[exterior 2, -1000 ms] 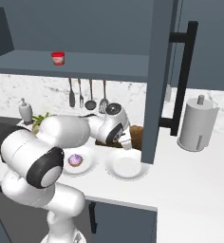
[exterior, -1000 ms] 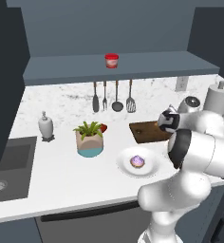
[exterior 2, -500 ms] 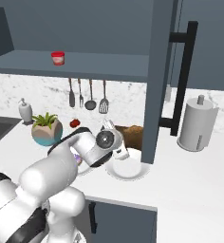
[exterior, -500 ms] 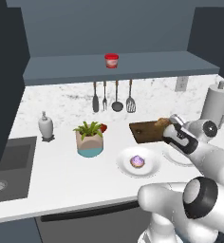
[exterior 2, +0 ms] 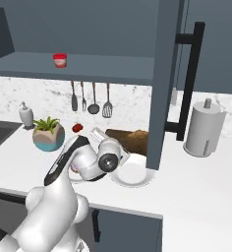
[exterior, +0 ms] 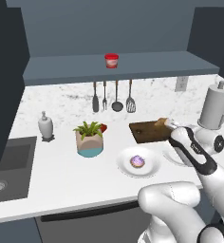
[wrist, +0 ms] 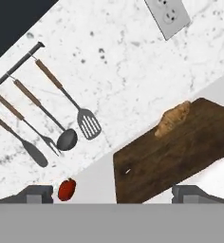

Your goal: From the different types of pastries on the counter, select a croissant and place it on the cutting board. Then retrieve a jar of jam from the cabinet and place it alongside the croissant on the cutting board.

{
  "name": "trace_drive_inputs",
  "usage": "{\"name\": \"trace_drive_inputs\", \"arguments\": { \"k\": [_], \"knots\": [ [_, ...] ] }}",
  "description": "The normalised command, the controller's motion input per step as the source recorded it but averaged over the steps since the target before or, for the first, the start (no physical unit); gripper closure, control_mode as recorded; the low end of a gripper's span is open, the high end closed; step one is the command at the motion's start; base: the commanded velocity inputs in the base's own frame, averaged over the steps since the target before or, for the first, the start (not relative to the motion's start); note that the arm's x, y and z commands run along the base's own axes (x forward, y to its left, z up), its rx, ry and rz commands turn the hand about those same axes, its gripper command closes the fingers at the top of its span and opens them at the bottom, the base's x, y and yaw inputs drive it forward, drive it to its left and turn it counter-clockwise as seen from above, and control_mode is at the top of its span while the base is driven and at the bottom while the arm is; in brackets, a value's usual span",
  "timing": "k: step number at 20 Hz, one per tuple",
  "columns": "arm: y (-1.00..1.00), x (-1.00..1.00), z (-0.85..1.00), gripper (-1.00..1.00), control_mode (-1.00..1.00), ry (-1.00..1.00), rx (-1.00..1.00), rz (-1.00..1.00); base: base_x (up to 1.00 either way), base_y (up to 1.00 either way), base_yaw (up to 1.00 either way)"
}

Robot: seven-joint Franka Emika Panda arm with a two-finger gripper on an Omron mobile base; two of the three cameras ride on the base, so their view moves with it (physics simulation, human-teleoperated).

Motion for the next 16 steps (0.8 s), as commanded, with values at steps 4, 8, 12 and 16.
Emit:
{"name": "trace_drive_inputs", "arguments": {
  "k": [4,8,12,16],
  "knots": [
    [0.39,-0.29,0.41,-1.00,-1.00,-0.19,-0.25,0.32,0.00,0.00,0.00],
    [0.42,-0.35,0.39,-1.00,-1.00,-0.19,-0.25,0.29,0.00,0.00,0.00],
    [0.48,-0.38,0.34,-1.00,-1.00,-0.17,-0.25,0.25,0.00,0.00,0.00],
    [0.49,-0.31,0.36,-1.00,-1.00,-0.14,-0.19,0.14,0.00,0.00,0.00]
  ]
}}
